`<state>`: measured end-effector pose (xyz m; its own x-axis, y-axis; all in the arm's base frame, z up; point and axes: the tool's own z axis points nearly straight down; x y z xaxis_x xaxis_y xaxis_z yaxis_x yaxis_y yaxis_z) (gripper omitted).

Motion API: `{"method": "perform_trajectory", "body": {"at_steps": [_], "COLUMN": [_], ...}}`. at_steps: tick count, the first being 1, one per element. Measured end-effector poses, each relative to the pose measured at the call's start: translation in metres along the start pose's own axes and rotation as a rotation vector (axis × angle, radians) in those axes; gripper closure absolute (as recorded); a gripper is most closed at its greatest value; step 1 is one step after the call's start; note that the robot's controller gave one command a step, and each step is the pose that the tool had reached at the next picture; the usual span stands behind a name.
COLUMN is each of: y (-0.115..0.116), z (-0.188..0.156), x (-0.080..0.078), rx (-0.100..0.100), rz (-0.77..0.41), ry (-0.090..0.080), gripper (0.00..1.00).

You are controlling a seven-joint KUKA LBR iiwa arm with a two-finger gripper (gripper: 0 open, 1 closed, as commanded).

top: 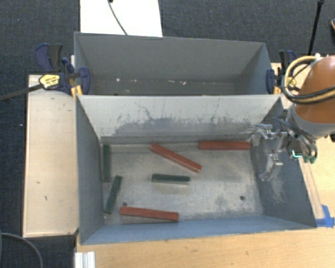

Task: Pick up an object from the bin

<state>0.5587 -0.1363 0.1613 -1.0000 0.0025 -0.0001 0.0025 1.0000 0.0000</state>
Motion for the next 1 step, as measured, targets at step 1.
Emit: {"method": "perform_trajectory", "body": {"at_steps": [1], "y": [0.0004], "z": [-0.0014], "x": [-0.0011], "rx": [0.001], "rz": [-0.007], "ry": [-0.003], "gripper": [1.0]}}
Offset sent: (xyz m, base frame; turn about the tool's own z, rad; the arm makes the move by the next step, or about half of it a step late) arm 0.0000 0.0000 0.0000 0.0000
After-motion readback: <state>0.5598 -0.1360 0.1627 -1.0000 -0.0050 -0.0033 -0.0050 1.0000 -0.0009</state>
